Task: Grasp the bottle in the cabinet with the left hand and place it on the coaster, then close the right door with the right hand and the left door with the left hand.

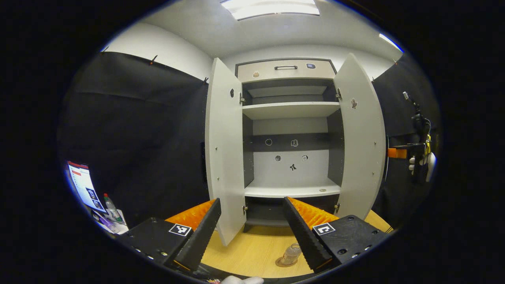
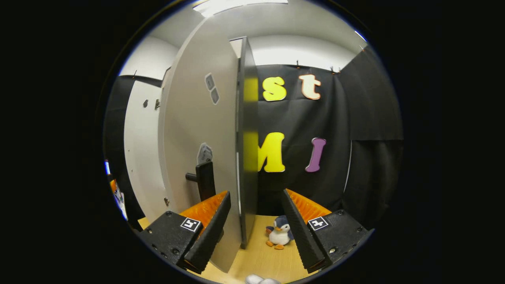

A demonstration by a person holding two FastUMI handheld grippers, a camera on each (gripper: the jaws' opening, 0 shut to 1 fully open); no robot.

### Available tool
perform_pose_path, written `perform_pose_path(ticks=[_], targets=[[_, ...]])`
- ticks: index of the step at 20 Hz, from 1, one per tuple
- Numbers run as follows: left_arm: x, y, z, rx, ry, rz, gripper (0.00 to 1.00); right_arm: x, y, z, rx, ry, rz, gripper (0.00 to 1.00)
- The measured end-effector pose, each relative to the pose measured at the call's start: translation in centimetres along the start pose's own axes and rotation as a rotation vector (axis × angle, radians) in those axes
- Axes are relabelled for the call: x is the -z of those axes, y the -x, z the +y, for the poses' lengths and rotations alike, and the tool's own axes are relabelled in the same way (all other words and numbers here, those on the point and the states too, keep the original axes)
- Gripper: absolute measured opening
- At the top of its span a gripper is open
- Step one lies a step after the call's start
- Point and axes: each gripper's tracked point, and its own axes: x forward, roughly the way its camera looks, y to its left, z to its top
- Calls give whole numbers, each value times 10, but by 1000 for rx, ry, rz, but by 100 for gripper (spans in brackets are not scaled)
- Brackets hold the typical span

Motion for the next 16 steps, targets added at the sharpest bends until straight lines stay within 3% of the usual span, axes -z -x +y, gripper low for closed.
perform_pose_path(ticks=[8, 16], targets=[[1, 3, 2, -26, -7, 26, 96, 0, -8, 42, -75, -19, 3, 78], [4, -24, 34, 21, 29, 27, 96, 3, -31, 93, -35, -68, 14, 78]])
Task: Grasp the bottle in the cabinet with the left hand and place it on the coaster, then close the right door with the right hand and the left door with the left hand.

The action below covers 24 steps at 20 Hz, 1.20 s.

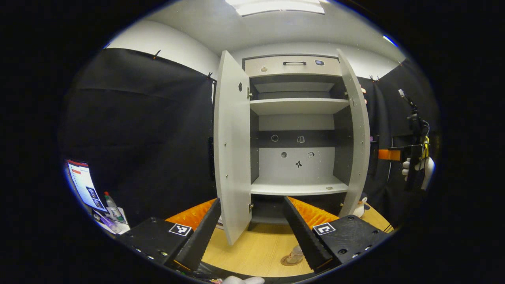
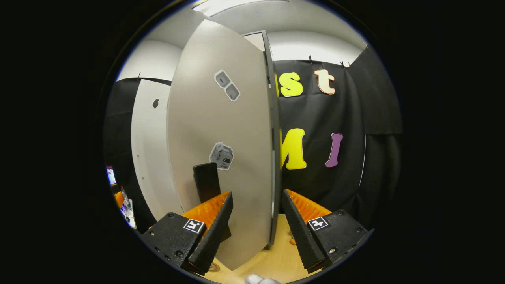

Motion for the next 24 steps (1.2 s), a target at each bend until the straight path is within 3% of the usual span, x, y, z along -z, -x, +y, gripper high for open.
perform_pose_path(ticks=[4, 7, 15, 24], targets=[[3, -15, 20, 41, -8, -3, 96, 2, -17, 40, -8, -30, -3, 78], [3, -27, 35, 57, -15, -10, 96, -12, -11, 54, 36, -53, -79, 82], [0, -65, 83, 90, -7, -31, 96, -10, 42, 78, 93, 14, -89, 81], [-24, -142, 176, 28, -18, -93, 96, 30, 103, 91, 166, 94, -9, 82]])
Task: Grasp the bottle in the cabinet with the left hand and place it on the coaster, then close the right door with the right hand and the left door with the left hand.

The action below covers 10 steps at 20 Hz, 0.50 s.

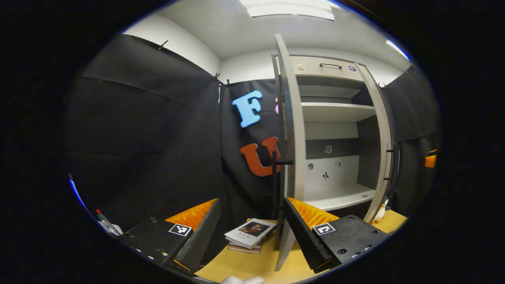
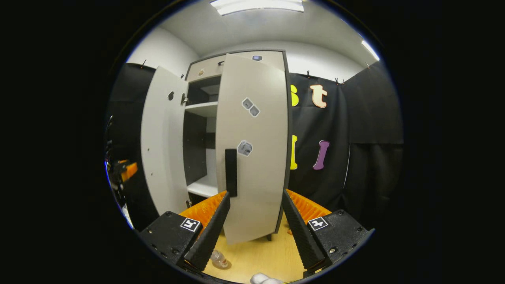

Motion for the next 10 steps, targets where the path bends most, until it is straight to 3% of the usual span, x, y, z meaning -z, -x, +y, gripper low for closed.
perform_pose_path(ticks=[4, 10], targets=[[-4, -38, 25, -18, -39, -12, 94, 14, 14, -1, 25, -8, 32, 82], [-3, -78, 27, 24, -44, -6, 95, 25, 21, 1, 19, -14, 71, 82]])
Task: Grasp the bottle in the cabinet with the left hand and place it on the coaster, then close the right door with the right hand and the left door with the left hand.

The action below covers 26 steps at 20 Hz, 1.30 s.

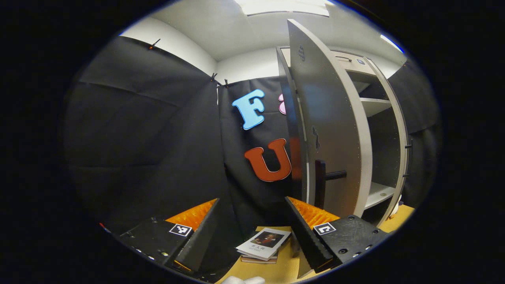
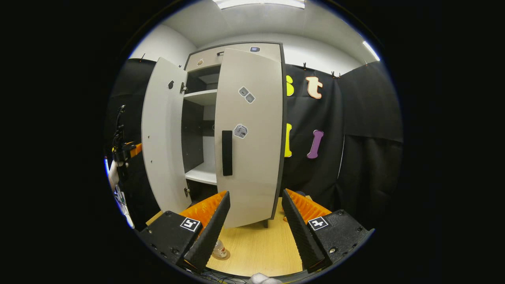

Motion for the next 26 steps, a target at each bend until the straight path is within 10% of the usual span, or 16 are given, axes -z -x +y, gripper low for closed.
perform_pose_path(ticks=[15, 26], targets=[[4, -5, -33, 90, 18, 32, 89, 16, 0, 0, -36, 12, 17, 82], [-4, -2, -150, 223, 51, 36, 89, 10, 3, -19, -46, 10, 8, 82]])
